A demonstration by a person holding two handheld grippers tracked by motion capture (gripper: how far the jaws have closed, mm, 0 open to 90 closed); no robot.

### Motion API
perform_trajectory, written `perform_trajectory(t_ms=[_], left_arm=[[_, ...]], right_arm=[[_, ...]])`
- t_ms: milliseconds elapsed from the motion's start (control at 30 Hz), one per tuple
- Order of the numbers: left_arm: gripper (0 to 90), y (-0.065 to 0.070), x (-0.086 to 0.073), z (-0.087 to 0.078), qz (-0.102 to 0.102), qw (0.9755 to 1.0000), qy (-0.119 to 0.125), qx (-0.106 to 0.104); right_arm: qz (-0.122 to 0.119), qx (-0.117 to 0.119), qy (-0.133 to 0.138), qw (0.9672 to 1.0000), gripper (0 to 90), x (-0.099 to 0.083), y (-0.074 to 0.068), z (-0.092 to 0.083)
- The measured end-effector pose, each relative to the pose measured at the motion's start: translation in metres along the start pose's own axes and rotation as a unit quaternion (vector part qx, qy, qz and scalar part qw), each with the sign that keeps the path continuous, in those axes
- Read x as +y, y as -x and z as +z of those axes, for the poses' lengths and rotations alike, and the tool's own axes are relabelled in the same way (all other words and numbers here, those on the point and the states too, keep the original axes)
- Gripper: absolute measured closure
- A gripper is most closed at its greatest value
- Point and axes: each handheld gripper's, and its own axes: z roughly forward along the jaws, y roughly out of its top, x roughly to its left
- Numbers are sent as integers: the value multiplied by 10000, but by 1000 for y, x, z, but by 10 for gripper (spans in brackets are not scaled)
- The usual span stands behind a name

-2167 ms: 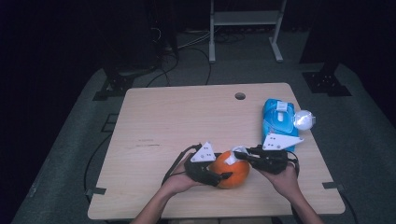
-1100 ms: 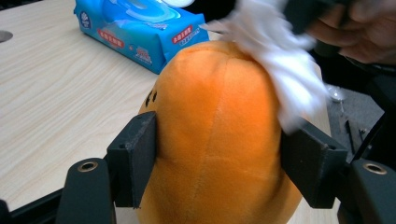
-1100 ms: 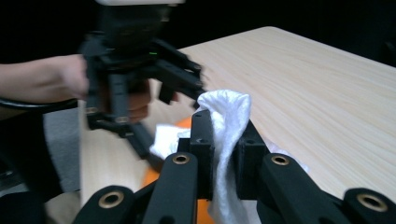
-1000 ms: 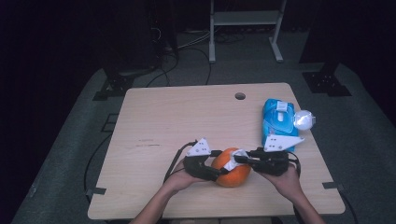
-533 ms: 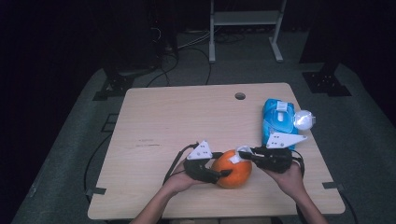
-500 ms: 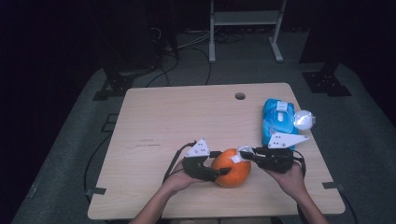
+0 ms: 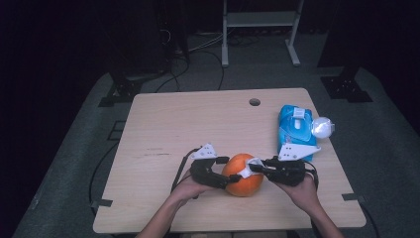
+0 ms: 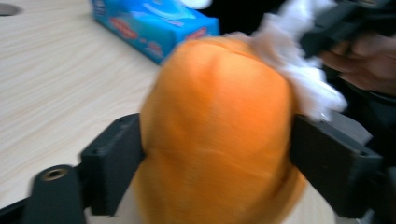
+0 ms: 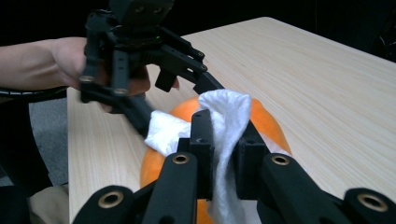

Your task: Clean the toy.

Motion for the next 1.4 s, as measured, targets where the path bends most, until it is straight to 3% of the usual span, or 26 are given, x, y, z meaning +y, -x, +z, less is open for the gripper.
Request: perform_trajectory(t_ms=[67, 133, 200, 300, 333, 400, 600, 733, 767, 833, 933, 967, 1000, 1033, 1133, 1200, 1300, 1400], left_arm=[[153, 5, 0, 4, 251, 9996, -84, 86], [225, 7, 0, 4, 315, 9993, -97, 201], [265, 8, 1, 4, 249, 9992, -56, 318], [279, 7, 1, 5, 26, 9993, 13, 385], [280, 7, 1, 6, 30, 9993, -2, 365], [280, 10, 0, 5, 146, 9993, -20, 349], [291, 22, 1, 9, 491, 9982, -93, 343], [241, 25, 1, 8, 741, 9970, -182, 113], [220, 24, 2, 6, 764, 9969, -177, 105], [194, 19, 2, 6, 562, 9983, -152, 87], [271, 22, -2, 11, 632, 9979, -154, 43], [271, 24, -2, 11, 695, 9974, -169, 38], [292, 30, -1, 13, 952, 9951, -241, 67], [296, 30, -1, 13, 952, 9951, -241, 67], [302, 40, -1, 15, 1333, 9904, -338, 115], [305, 42, -2, 16, 1378, 9899, -316, 100], [306, 46, -3, 18, 1533, 9876, -326, 40], [306, 50, -4, 19, 1711, 9846, -355, -7]], right_arm=[[54, 44, 22, 10000, 800, -1, 1, 0], [15, 7, -1, 10000, 800, 0, -3, 1], [-81, -3, 20, 10000, 801, 2, -8, 2], [-199, 182, -9, 9996, 800, 5, -17, 8], [-403, 115, -146, 9990, 800, 6, -24, 14], [-428, 128, -153, 9989, 801, 6, -25, 16], [-318, -38, -27, 9995, 801, 9, -16, 8], [-130, -62, 55, 9999, 800, 3, -4, 1], [-104, -57, 62, 9999, 801, 1, -3, -1], [-57, 3, 40, 10000, 801, -1, -5, -5], [-153, 70, -30, 9999, 800, 2, -9, -4], [-202, 98, -64, 9997, 801, 4, -12, -3], [-327, 119, -141, 9993, 800, 8, -19, 1], [-327, 119, -141, 9993, 800, 8, -19, 1], [-614, 58, -370, 9974, 801, 12, -28, 9], [-570, 44, -420, 9975, 801, 13, -26, 9], [-291, -52, -382, 9988, 801, 11, -14, 3], [-188, -37, -397, 9990, 800, 10, -9, 0]])
